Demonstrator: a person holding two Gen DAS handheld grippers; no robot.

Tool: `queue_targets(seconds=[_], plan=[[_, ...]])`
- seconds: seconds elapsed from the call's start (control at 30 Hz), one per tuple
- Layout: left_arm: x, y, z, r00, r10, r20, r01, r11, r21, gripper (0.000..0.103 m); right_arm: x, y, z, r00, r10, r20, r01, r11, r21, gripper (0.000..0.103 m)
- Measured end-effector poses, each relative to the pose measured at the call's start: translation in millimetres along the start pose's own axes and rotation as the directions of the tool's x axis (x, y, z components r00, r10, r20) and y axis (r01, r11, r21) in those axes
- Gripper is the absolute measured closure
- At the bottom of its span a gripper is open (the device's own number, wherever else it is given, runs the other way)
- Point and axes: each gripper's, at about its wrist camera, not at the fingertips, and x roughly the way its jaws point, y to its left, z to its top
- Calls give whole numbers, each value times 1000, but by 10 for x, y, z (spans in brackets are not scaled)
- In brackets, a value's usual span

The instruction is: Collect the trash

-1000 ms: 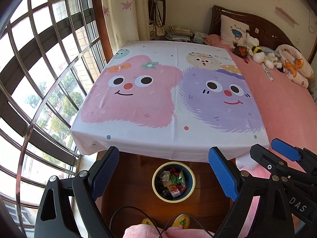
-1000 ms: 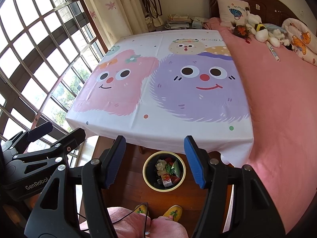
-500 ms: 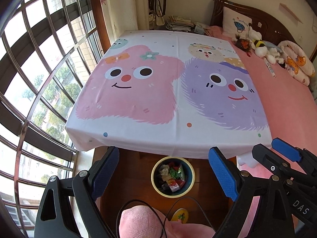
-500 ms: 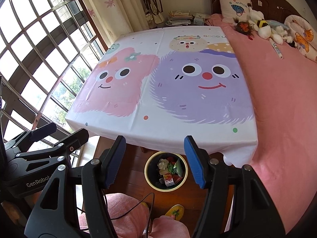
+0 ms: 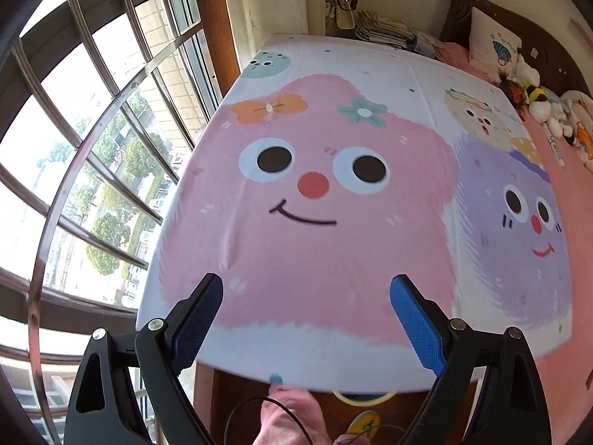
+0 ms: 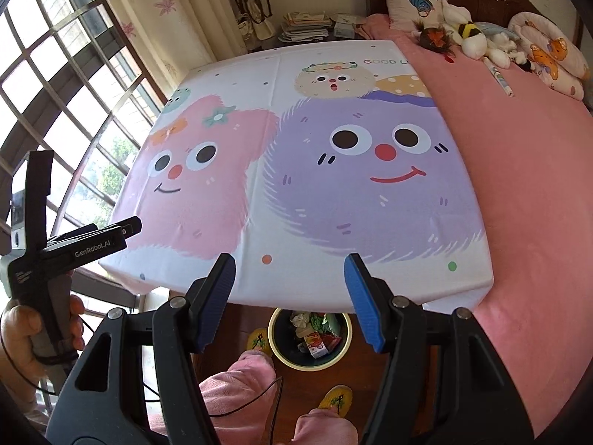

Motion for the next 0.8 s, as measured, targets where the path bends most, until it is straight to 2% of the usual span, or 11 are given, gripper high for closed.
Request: queue_targets(seconds=[0.17, 0.23, 0.33, 0.43, 0.63, 0.73, 0.8], plan=[[730, 306, 674, 1000, 11, 28, -11, 1000, 11, 10, 157, 123, 372, 996, -91, 21, 89, 994, 71, 45], [982, 404, 872, 999, 8, 38, -8, 1000, 14, 10, 225, 139, 501, 993, -115, 20, 112, 986, 122, 45], [1309, 445, 1059, 997, 47, 55, -50, 998, 49, 10, 305, 184, 649, 988, -155, 11, 151, 972, 182, 45], [1589, 477, 1185, 997, 55, 52, -58, 996, 68, 10, 310, 198, 772, 990, -144, 12, 136, 957, 256, 45], [1855, 484, 1379, 993, -27, 115, 19, 998, 64, 10, 153, 254, 1051, 988, -143, 54, 117, 934, 338, 45], [1984, 509, 1458, 988, -39, 151, 28, 997, 77, 2, 38, 306, 1168, 989, -124, 84, 87, 932, 353, 45], [2007, 503, 1471, 988, -42, 151, 31, 996, 80, 1, -10, 363, 1248, 989, -107, 100, 65, 934, 352, 45]])
